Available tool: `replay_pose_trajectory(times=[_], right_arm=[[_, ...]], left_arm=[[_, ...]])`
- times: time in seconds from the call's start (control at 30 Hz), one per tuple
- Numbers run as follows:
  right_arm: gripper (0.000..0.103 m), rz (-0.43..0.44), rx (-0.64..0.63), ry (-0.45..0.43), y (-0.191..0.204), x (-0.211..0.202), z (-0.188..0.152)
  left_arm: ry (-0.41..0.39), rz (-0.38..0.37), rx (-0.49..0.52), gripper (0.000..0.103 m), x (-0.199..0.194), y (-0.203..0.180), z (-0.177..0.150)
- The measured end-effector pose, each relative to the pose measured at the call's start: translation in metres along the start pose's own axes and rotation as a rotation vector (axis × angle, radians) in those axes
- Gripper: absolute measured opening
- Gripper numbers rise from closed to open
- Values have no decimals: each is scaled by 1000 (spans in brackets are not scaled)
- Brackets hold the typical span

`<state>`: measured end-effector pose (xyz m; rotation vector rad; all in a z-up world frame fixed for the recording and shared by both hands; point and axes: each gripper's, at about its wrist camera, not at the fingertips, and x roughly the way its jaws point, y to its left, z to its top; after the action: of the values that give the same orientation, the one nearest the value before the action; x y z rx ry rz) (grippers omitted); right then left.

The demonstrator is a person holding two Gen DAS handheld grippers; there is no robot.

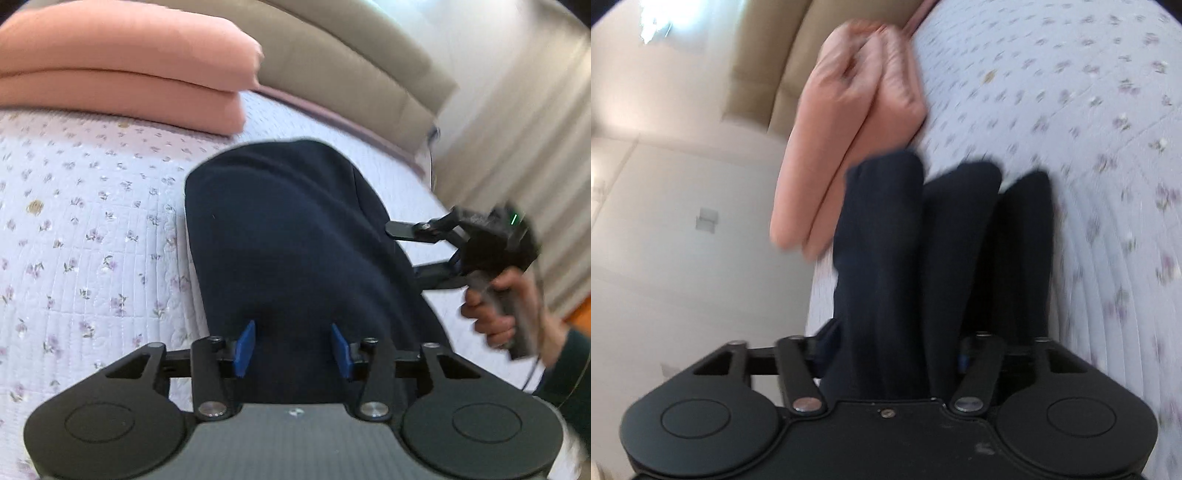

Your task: Fold large clothes

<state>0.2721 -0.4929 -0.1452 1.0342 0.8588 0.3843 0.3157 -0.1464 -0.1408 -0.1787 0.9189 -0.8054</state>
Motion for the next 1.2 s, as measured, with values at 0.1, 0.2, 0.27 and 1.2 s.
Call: replay_pose_trajectory(times=[0.1, 0.2, 0.27, 1.2], right_arm=[[82, -98, -106, 96, 25, 7, -17], [21, -201, -185, -5, 52, -1, -33], [17, -105, -228, -113, 73, -26, -39], [7, -138, -123, -164, 38, -91, -108]], left_arm=[[20, -5, 26, 57, -1, 0, -9], [43, -25, 81, 81, -6, -4, -17], [79, -51, 107, 87, -8, -11, -27], [-16, 196, 401, 33, -16, -47, -86]])
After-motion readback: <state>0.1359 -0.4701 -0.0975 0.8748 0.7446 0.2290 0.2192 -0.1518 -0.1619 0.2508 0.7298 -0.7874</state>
